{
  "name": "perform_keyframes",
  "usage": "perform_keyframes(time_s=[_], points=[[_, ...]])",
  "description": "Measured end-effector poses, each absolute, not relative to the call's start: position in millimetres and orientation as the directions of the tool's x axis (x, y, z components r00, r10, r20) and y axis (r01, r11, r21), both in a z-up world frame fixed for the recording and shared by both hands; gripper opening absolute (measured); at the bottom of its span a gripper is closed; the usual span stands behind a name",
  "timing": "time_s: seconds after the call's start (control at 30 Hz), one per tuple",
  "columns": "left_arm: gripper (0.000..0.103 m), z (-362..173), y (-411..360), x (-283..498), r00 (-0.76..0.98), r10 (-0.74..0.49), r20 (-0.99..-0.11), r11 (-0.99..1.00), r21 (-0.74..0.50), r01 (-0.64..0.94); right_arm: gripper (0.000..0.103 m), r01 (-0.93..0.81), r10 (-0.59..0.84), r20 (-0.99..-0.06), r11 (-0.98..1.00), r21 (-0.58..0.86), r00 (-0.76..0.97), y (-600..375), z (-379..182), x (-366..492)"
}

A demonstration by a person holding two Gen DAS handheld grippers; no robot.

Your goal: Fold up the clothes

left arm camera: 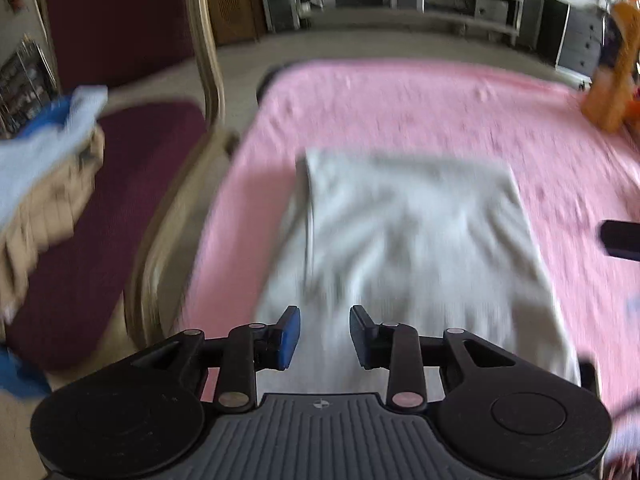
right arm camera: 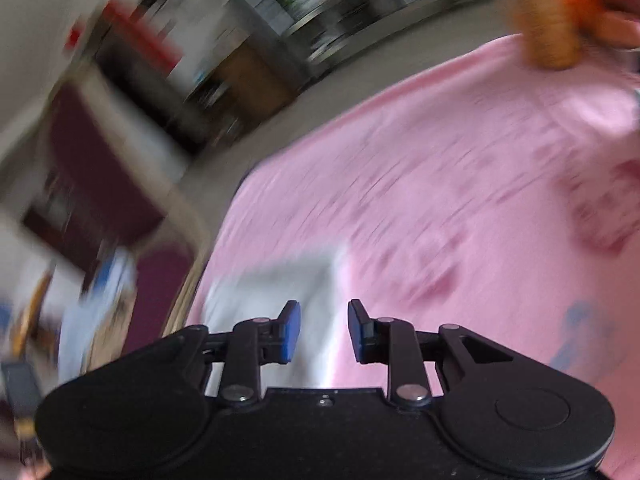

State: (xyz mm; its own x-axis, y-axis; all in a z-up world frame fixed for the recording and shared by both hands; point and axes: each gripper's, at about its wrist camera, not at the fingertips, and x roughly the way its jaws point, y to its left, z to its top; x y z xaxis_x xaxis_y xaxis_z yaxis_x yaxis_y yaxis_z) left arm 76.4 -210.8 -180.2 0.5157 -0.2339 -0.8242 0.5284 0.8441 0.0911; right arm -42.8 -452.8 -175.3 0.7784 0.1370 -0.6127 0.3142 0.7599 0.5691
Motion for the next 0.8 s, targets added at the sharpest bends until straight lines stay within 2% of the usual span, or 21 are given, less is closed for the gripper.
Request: perform_keyframes(time_s=[0.07,0.17,0.27,0.37,0.53,0.6,0.7,0.8], points=[[0.031,-185.4,-203.3,68.4,0.503,-0.237,-0.831,0.844,0.081,0.531,0.025,0.224,0.189,-0.637,0.831,0.509,0.748,-411.3,-174.7,-39.0],[0.031,-189.4,-203.1,62.8,0.557,-0.233,-0.797,0.828,0.138,0.544,0.025,0.116,0.258,-0.655,0.875,0.471,0.710,-363.7,-179.4,-29.6],[0.030,-194.8,-197.8,66.5,0.527,-0.237,-0.816,0.835,0.107,0.540,0.025,0.065,0.264,-0.700,0.911,0.406,0.664,-333.4,-190.3,-26.0],[0.030,-196.5,-193.8,61.4,0.506,-0.215,-0.835,0.822,0.125,0.555,0.025,0.031,0.262,-0.744,0.934,0.355,0.615,-326.2,-199.6,-33.2],[0.031,-191.6,-188.9,43.8,0.486,-0.166,-0.858,0.775,0.192,0.602,0.026,-0.003,0.268,-0.751,0.943,0.334,0.604,-336.5,-179.0,-52.5],[0.031,-181.8,-179.8,37.9,0.463,-0.208,-0.862,0.767,0.149,0.624,0.027,0.003,0.255,-0.736,0.944,0.329,0.627,-343.6,-164.5,-61.5],[0.034,-164.3,-164.1,41.0,0.470,-0.283,-0.836,0.783,0.082,0.616,0.043,0.030,0.228,-0.669,0.936,0.350,0.707,-363.9,-137.9,-76.6],[0.040,-151.7,-158.5,56.9,0.516,-0.286,-0.807,0.812,0.082,0.578,0.046,0.070,0.189,-0.596,0.921,0.384,0.781,-386.7,-113.4,-90.3]])
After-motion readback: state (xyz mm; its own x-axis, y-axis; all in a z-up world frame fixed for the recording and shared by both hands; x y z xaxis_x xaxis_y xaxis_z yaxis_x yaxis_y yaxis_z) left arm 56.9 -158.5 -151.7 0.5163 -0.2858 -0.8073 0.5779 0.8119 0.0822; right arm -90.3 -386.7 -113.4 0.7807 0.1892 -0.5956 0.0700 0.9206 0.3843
